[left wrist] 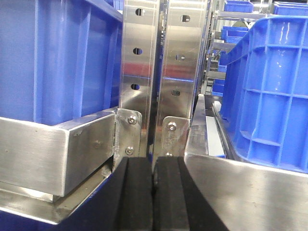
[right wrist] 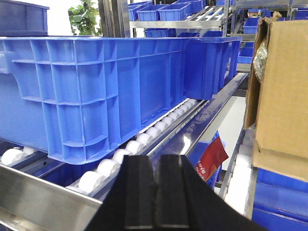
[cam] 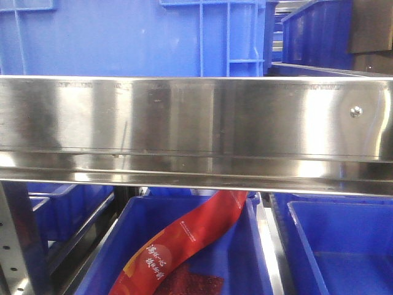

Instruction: Grab PVC pipe and place in blue bin

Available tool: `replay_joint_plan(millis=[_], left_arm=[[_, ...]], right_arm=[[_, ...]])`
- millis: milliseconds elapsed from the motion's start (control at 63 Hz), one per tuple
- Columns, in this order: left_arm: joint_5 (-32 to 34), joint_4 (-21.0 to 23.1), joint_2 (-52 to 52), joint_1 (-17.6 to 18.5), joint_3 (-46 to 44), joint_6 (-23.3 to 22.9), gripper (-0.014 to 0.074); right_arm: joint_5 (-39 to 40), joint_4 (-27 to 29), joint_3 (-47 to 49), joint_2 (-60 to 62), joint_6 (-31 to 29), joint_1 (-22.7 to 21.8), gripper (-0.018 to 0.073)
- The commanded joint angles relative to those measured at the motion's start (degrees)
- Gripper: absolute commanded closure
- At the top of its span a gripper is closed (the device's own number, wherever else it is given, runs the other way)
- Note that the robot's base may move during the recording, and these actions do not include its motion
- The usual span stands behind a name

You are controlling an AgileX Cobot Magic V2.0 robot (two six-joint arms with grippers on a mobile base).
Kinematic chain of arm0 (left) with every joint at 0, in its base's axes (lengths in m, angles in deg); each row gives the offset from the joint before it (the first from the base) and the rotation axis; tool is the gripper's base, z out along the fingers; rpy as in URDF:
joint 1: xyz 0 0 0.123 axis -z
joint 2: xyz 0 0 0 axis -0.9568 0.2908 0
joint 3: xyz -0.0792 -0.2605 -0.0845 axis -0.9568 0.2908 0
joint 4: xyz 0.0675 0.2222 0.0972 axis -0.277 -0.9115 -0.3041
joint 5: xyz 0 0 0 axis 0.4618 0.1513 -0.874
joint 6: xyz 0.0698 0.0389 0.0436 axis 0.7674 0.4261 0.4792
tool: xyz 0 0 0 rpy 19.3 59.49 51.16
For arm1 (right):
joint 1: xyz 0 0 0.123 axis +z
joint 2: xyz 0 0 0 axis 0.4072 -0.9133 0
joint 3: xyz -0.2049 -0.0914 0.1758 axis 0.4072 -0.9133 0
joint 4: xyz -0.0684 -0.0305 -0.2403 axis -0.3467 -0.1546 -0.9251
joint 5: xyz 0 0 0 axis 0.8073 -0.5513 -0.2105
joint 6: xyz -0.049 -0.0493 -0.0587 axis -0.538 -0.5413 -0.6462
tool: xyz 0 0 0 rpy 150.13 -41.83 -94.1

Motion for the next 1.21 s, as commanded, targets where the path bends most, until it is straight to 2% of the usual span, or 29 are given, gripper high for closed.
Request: replay_joint_plan(millis=[0, 714, 1031, 1190], left_arm=[[1.41, 0.39, -0.29, 0.42, -0.1, 0.0, 0.0707], [1.41, 0.39, -0.29, 0.42, -0.1, 0.0, 0.0707], [1.41, 0.39, -0.29, 0.42, -0.1, 0.0, 0.0707], [1.41, 0.39, -0.29, 0.42, -0.1, 0.0, 0.0707]], right_arm=[[1.55, -0.39, 0.02, 0.16, 0.12, -0.31, 0.0728], [-0.75, -0.39, 0.02, 0.62, 0.22, -0.31, 0.0728], [-0.32, -1.44, -1.14, 4.12, 3.0, -3.4, 0.0728], [4.36, -3.98, -4.07, 7.19, 3.36, -5.15, 0.0728]])
